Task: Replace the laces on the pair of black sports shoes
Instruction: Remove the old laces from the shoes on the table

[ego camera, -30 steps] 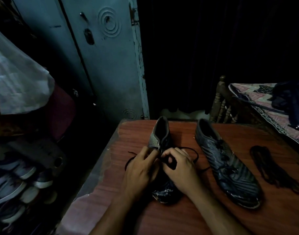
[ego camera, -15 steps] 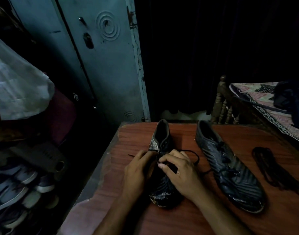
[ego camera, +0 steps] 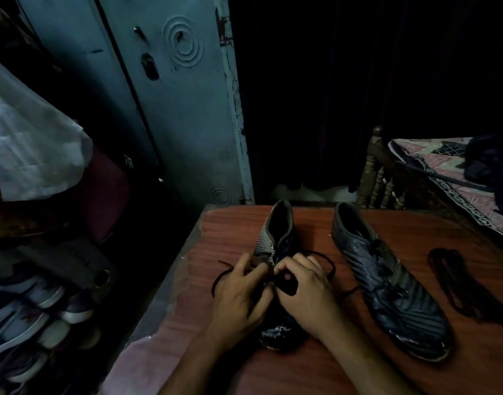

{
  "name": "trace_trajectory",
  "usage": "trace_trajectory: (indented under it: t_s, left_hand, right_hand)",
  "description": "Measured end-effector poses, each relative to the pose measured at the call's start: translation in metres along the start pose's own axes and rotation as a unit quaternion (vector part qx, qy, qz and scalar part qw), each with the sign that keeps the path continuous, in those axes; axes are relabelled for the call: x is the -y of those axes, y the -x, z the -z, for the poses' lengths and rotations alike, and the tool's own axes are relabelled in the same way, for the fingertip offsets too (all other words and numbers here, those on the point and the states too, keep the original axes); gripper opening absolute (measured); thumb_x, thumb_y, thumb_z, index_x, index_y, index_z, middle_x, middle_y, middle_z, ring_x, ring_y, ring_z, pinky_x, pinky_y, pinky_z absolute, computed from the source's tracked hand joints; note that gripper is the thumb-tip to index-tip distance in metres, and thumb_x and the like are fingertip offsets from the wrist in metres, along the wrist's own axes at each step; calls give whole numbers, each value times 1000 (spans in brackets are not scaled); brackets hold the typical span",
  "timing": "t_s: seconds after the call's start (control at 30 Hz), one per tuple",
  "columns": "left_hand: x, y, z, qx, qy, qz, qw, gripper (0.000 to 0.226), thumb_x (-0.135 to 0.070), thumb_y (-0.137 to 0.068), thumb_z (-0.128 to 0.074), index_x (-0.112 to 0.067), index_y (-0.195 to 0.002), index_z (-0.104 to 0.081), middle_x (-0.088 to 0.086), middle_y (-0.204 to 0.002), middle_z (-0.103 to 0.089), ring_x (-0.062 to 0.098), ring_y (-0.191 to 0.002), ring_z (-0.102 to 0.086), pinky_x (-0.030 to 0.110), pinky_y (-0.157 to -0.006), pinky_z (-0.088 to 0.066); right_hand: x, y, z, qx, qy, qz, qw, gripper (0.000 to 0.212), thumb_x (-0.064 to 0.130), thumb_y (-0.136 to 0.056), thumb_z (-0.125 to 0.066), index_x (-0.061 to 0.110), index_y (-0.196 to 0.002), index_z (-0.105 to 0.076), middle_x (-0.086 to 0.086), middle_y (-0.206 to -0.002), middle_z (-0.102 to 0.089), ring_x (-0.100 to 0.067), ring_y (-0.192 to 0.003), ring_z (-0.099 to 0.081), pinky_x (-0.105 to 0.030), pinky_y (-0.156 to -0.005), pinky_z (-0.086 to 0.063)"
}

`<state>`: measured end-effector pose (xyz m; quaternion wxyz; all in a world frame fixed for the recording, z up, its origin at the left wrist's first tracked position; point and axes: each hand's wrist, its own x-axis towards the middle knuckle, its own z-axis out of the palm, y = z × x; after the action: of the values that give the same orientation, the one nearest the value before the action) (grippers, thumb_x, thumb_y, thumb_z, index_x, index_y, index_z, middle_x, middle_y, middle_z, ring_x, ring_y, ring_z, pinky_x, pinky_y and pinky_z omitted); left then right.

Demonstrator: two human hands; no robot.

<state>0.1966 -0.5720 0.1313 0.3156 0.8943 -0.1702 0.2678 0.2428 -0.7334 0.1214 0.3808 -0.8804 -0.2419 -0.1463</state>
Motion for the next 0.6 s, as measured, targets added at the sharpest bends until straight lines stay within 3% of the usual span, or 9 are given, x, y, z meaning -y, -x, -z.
trace_trajectory:
  t_s: [0.2, 0.33, 0.5, 0.6]
  left_hand:
    - [-1, 1, -2, 12, 6, -19, 1000, 18, -29, -98, -55, -13, -103, -62, -8, -103, -45, 9, -84, -54, 29, -70, -49]
    - [10, 1, -8, -23, 45, 53, 997, 19, -27, -94, -50, -19, -110, -55, -13, -103, -49, 9, -90, -57, 39, -74, -54]
    - [16, -4, -13, -17, 9, 61, 998, 28, -49, -96, -53, -37, -120, -56, -16, -109, -58, 9, -91, -63, 45, -73, -56]
    - [19, -4, -12, -24, 8, 77, 997, 27, -52, -95, -54, -37, -117, -58, -17, -107, -58, 6, -91, -63, 45, -72, -56]
  right_hand:
    - [1, 3, 1, 14, 69, 43, 997, 16, 28, -90, -61, 26, -105, -59, 13, -93, -45, -10, -90, -39, -25, -80, -40]
    - [2, 2, 5, -24, 15, 27, 999, 26, 46, -96, -43, 27, -95, -61, 13, -87, -50, -10, -84, -47, -29, -74, -44]
    - [-2, 0, 9, -20, -82, 31, 996, 16, 45, -91, -58, 31, -83, -62, 14, -83, -52, -10, -86, -55, -34, -79, -47]
    - [0, -1, 10, 13, -117, 24, 993, 14, 46, -86, -61, 33, -80, -64, 16, -85, -56, -7, -94, -55, -28, -87, -43]
